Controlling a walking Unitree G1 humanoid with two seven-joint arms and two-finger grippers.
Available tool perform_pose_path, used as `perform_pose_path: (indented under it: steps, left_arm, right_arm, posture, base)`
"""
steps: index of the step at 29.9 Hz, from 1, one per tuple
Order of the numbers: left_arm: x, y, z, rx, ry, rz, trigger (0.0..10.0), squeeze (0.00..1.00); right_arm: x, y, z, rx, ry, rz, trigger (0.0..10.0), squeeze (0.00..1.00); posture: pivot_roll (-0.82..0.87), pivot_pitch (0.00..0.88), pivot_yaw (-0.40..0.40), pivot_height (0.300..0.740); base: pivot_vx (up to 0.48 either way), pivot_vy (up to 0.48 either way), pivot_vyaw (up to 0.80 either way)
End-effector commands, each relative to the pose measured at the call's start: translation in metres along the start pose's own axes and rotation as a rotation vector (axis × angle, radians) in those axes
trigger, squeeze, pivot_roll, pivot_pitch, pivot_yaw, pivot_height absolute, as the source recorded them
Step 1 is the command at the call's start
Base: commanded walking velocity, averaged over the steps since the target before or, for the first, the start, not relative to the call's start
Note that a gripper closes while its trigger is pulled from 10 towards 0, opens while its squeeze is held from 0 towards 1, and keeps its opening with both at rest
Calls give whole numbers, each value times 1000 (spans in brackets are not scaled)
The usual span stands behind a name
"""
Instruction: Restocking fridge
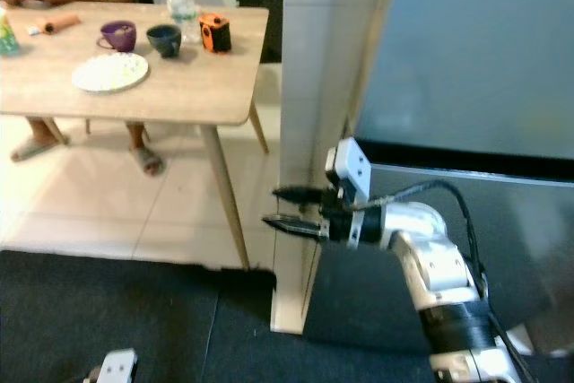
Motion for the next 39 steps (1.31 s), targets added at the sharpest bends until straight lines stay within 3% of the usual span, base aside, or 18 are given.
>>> perform_pose_path:
  steps: [1, 8, 11, 19, 20, 22, 23, 31, 38, 39]
  left_arm:
    - [-15, -1, -10, -31, -9, 46, 10000, 0]
    - [-16, -1, -12, -36, -11, 47, 10000, 0]
    - [-16, -1, -12, -37, -12, 46, 10000, 0]
    - [-16, -1, -13, -39, -14, 44, 10000, 0]
    - [-16, -1, -13, -40, -14, 45, 10000, 0]
    - [-16, -1, -13, -40, -14, 45, 10000, 0]
    - [-16, -1, -13, -41, -14, 46, 10000, 0]
    - [-17, -2, -12, -40, -11, 47, 10000, 0]
    - [-16, -1, -12, -42, -7, 47, 10000, 0]
    - [-16, -1, -12, -43, -7, 46, 10000, 0]
  right_arm:
    - [7, -4, 3, 8, -32, 2, 10000, 0]
    - [35, -25, -8, -63, -123, -8, 10000, 0]
    - [49, -35, -18, -137, -205, 14, 10000, 0]
    - [52, -49, -29, -220, -288, 118, 10000, 0]
    - [54, -55, -30, -235, -307, 138, 10000, 478]
    - [55, -58, -30, -241, -316, 147, 10000, 478]
    - [58, -64, -28, -243, -320, 157, 10000, 1000]
    - [56, -99, -24, -294, -342, 285, 10000, 1000]
    - [48, -113, -31, -368, -374, 410, 10000, 1000]
    - [42, -116, -33, -374, -368, 454, 10000, 0]
  posture:
    - [-92, 127, -18, 740]
    - [-92, 127, -18, 740]
    - [-92, 127, -18, 740]
    - [-95, 129, -20, 740]
    - [-95, 129, -20, 740]
    - [-95, 129, -20, 740]
    - [-95, 129, -20, 740]
    - [-95, 124, -21, 740]
    - [-100, 121, -20, 740]
    - [-100, 121, -20, 740]
  base:
    - [0, 0, 0]
    - [0, 0, 0]
    - [0, 0, 0]
    - [0, 0, 0]
    - [0, 0, 0]
    - [0, 0, 0]
    - [0, 0, 0]
    - [0, 0, 0]
    - [0, 0, 0]
    - [0, 0, 0]
Point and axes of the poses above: a point about 5 cm out from each wrist's last joint towards the gripper, its own y axis pointing out of the wrist towards the gripper, its own x axis along the axis of the wrist's last joint, z = x × y, the point moved 6 cm from there along y, pointing out of the wrist towards the gripper, and after that the axes turned 14 degrees about y, right-handed, at the moved point
